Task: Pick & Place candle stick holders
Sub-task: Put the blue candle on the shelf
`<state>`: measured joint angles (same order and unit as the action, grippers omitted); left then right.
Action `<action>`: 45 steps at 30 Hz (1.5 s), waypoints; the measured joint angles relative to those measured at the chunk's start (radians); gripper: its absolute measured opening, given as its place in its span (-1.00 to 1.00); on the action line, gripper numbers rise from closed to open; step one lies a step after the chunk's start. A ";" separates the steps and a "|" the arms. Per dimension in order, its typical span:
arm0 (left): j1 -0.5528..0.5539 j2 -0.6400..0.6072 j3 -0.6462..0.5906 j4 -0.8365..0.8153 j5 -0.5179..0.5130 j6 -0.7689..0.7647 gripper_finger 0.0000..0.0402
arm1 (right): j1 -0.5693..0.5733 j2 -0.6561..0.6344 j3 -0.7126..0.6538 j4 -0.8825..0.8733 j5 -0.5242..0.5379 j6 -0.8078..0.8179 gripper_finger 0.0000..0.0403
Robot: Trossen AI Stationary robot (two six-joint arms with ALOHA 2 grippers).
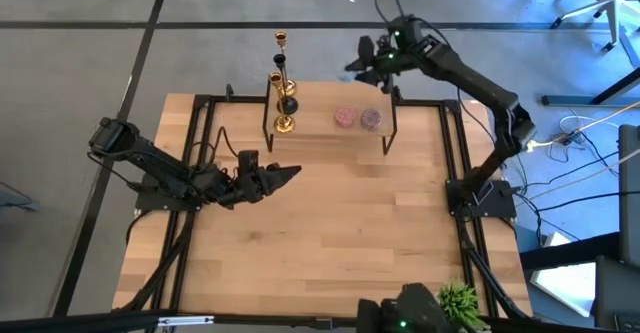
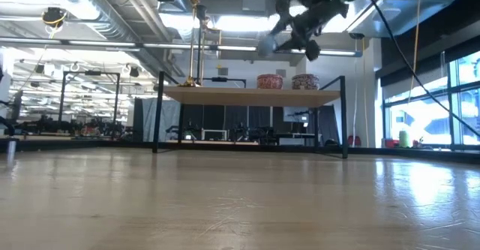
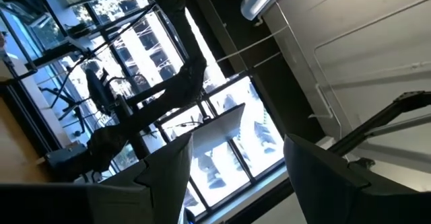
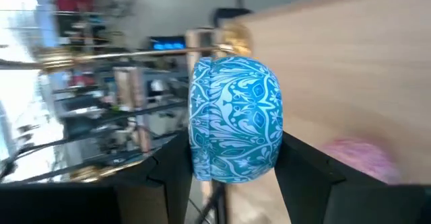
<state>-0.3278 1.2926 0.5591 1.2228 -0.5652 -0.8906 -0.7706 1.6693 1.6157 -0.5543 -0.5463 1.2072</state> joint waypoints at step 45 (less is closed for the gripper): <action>-0.014 0.000 0.000 -0.008 -0.022 0.031 0.14 | 0.013 0.102 -0.002 -0.318 0.153 -0.195 -0.05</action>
<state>-0.3422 1.2922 0.5591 1.2152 -0.5873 -0.8597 -0.7574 1.7714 1.6142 -0.8722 -0.3931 1.0126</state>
